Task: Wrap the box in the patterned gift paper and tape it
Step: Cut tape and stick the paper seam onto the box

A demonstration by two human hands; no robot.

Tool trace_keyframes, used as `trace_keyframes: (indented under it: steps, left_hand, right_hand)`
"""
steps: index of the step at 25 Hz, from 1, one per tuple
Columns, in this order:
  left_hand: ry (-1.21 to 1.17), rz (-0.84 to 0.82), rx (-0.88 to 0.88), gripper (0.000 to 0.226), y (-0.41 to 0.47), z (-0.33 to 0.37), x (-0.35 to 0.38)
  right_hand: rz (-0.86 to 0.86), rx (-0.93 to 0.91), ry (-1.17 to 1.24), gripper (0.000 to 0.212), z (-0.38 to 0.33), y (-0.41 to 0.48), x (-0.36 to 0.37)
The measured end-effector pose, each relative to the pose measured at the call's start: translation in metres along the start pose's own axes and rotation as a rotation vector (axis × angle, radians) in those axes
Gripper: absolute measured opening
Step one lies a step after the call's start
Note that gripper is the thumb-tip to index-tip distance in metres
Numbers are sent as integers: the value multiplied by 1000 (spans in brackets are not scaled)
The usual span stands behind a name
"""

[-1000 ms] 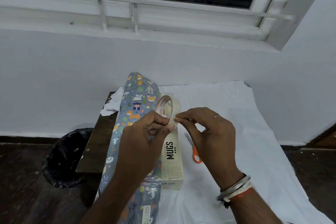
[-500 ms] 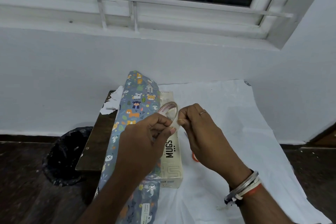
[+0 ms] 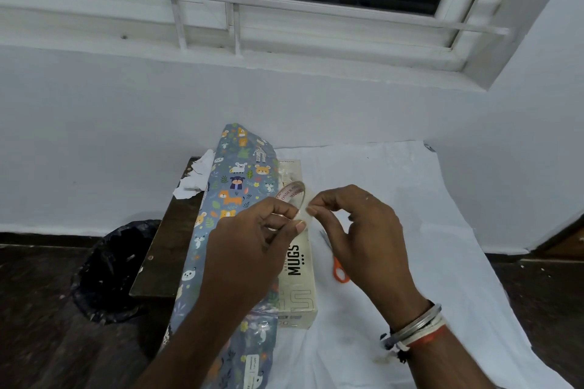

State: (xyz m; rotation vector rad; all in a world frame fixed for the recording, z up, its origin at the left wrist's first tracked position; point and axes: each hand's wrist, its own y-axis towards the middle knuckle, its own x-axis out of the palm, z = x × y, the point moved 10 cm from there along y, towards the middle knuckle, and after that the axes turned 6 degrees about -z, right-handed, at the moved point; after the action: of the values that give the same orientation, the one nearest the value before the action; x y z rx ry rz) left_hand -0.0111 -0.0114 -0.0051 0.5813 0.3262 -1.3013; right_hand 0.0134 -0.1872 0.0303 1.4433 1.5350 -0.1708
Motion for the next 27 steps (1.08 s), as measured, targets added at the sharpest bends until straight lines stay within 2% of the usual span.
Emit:
trace_keyframes:
  steps: [3, 5, 8, 10, 13, 16, 19, 22, 24, 27]
  left_hand:
    - [-35, 4, -15, 14, 0, -2, 0]
    - [-26, 2, 3, 15, 0, 2, -1]
    - [0, -7, 8, 14, 1, 6, -2]
    - [-32, -22, -11, 15, 3, 2, -2]
    - [-110, -66, 0, 22, 3, 2, 2]
    - [-144, -139, 29, 19, 2, 2, 8]
    - [-66, -128, 154, 28, 1, 12, 7]
    - [-173, -219, 223, 30, -2, 21, 17]
    - [-267, -272, 179, 37, -3, 19, 24]
    - [-458, -265, 30, 40, 0, 11, 26]
  right_hand:
    - [-94, -39, -7, 7, -6, 1, 13]
    - [-137, -18, 128, 10, -5, 2, 12]
    - [-213, 136, 411, 13, 5, 2, 14]
    - [-260, 193, 497, 13, 8, 3, 20]
    - [-228, 154, 456, 7, 7, 5, 15]
    - [-144, 85, 383, 8, 4, 8, 3]
    - [-101, 30, 369, 8, -1, 8, -5]
    - [-97, -3, 404, 8, -8, 7, -6]
    - [-81, -41, 372, 9, -13, 6, -7]
    - [-39, -63, 295, 11, -17, 5, -6]
